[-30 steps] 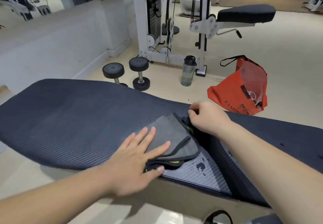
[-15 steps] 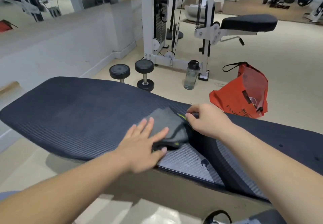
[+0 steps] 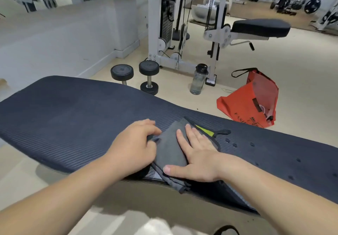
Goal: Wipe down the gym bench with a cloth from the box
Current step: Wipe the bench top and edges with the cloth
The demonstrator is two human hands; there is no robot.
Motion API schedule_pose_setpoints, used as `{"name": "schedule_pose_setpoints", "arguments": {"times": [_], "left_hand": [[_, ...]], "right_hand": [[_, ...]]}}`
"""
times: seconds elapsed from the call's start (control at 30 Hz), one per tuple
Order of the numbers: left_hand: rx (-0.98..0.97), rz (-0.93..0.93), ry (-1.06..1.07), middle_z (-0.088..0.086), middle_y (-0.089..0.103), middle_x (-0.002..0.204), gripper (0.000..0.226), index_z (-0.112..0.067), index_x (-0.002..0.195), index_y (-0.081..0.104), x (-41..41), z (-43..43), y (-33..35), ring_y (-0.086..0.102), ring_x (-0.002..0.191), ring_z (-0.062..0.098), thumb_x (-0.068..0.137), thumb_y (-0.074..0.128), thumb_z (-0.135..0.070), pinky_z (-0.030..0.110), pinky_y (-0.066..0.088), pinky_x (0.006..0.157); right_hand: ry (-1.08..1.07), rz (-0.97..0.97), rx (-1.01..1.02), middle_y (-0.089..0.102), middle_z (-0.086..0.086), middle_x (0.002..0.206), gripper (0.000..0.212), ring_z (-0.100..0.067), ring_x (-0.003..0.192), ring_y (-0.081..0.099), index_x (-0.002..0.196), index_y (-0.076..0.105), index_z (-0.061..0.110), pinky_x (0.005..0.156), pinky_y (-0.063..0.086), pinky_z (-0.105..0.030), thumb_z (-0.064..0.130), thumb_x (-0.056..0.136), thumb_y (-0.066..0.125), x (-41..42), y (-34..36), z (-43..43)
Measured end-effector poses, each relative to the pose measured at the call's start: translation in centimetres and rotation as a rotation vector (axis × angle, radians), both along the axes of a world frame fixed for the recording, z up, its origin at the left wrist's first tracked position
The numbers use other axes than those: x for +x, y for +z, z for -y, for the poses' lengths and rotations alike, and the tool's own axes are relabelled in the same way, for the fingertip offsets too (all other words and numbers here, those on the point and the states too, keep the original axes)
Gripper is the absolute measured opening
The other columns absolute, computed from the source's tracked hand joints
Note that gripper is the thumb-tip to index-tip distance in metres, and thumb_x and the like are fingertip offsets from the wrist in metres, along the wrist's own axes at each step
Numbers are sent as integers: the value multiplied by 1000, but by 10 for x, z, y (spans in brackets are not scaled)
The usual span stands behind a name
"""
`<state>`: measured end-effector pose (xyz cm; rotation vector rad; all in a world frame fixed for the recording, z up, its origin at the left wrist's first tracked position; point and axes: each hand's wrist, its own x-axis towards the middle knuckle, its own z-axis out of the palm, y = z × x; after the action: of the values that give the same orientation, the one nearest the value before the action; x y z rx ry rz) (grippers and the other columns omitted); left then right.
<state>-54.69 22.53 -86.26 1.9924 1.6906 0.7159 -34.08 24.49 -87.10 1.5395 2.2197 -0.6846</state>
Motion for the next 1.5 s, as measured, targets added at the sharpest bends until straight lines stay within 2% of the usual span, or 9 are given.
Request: {"name": "schedule_pose_setpoints", "arguments": {"times": [0.3,0.5,0.63,0.87,1.07,1.2,1.3,1.4,1.5], "left_hand": [[5,-98,-117,-2,41,159,44,-25,130,65,17,-7,-14,33,147,15,92,47,-11,26,30,116],[12,-89,-70,0,43,157,47,-22,122,69,22,-16,-10,37,144,20,86,47,-3,31,37,112],[14,-98,-52,0,41,159,48,-22,125,67,29,-18,-12,37,144,20,86,47,-2,33,39,110],[15,-99,-97,-4,37,161,51,-22,135,62,37,-8,-18,31,147,14,90,46,-4,28,35,112],[53,-45,-144,-2,36,162,59,-21,144,52,58,-13,-14,33,147,17,89,47,-2,28,30,116],[43,63,-133,0,37,161,57,-18,149,44,79,-23,-7,35,146,19,94,46,-3,33,32,118],[24,86,-198,0,40,159,59,-16,150,42,97,-22,-5,38,144,21,92,45,-3,35,34,117],[-17,122,-271,0,33,162,63,-16,155,32,118,-19,-5,35,145,21,95,45,-6,34,31,118],[-61,150,-292,1,31,163,62,-15,157,28,135,-19,-4,30,148,18,97,44,-6,28,26,117]], "right_hand": [[-412,31,222,-14,-17,174,101,-29,162,-13,166,-10,29,130,-3,-46,85,91,26,43,-7,-63],[-69,82,63,-50,-15,158,114,-35,149,-42,155,-28,51,127,-17,-50,95,75,41,8,-1,8],[-37,22,124,-38,-6,167,92,-24,156,-33,157,-15,58,128,-15,-42,81,88,42,21,-5,-14],[-459,111,190,-21,-18,173,82,-36,161,-14,163,-7,46,129,-3,-49,78,95,27,82,-9,-57],[-105,41,140,-41,-14,164,83,-32,154,-36,160,-16,49,127,-16,-48,72,98,34,42,-13,16],[62,-65,239,-28,-10,171,84,-25,159,-26,161,-3,53,129,-11,-44,74,87,30,61,-19,31],[-140,-16,267,-19,-8,174,86,-22,161,-18,160,1,55,130,-7,-42,79,80,22,98,-15,20],[-399,38,239,-23,-11,173,76,-26,160,-22,162,0,51,130,-9,-43,72,97,35,125,-12,24],[-294,23,179,-34,-10,169,77,-26,156,-33,159,-10,55,128,-13,-46,72,98,34,123,-14,57]]}}
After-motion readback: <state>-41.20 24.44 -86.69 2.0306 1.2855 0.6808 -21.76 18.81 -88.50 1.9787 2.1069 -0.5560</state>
